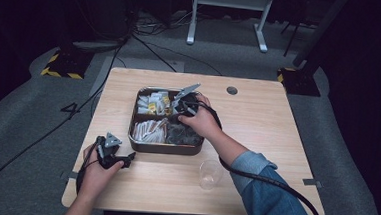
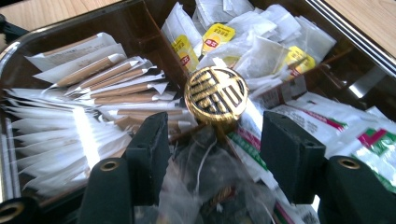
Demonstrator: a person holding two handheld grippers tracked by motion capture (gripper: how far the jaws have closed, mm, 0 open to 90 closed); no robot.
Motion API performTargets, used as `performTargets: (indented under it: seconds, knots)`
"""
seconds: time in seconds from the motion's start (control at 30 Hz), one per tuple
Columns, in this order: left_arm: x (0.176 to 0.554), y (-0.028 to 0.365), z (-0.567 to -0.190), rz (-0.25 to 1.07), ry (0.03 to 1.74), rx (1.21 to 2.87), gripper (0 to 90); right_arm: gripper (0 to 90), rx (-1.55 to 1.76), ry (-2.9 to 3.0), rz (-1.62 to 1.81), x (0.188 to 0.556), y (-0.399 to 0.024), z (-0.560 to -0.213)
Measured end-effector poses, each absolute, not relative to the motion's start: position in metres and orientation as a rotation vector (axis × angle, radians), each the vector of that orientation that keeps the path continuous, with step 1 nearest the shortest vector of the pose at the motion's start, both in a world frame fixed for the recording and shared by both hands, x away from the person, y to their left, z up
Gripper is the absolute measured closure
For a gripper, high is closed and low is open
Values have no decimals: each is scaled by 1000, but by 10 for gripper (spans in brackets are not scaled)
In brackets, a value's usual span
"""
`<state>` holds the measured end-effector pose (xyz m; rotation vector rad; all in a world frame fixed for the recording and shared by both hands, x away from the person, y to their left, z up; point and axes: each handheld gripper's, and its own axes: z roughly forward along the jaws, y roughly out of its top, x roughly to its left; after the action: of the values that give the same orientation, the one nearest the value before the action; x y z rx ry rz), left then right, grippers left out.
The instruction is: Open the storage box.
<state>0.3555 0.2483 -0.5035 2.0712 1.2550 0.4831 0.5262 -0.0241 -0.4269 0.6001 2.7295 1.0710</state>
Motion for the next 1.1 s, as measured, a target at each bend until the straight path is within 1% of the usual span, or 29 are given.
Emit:
performTargets:
  seconds: [0.17, 0.23, 0.27, 0.3, 0.33, 0.4, 0.73, 0.87, 1.1]
  knots:
    - [355, 248, -504, 481, 1253, 2070, 208, 485, 581, 2728, 1010, 533, -13, -428]
    - [355, 248, -504, 481, 1253, 2069, 208, 493, 579, 2729, 1008, 534, -11, -429]
    - [355, 248, -504, 481, 1253, 2070, 208, 542, 574, 2729, 1033, 534, -9, -429]
    - [355, 248, -504, 481, 1253, 2069, 208, 542, 574, 2729, 1033, 534, -9, -429]
    - [355, 248, -504, 479, 1254, 2069, 208, 567, 570, 2729, 1042, 534, -8, -430]
    - [355, 248, -504, 481, 1253, 2069, 208, 583, 572, 2727, 1040, 533, -7, -430]
    - [355, 248, -504, 480, 1253, 2070, 208, 586, 583, 2724, 1067, 533, -9, -428]
    - [355, 248, -504, 478, 1255, 2064, 208, 586, 552, 2723, 1067, 532, -10, -421]
    - [355, 248, -504, 477, 1254, 2067, 208, 586, 508, 2686, 1117, 527, -14, -399]
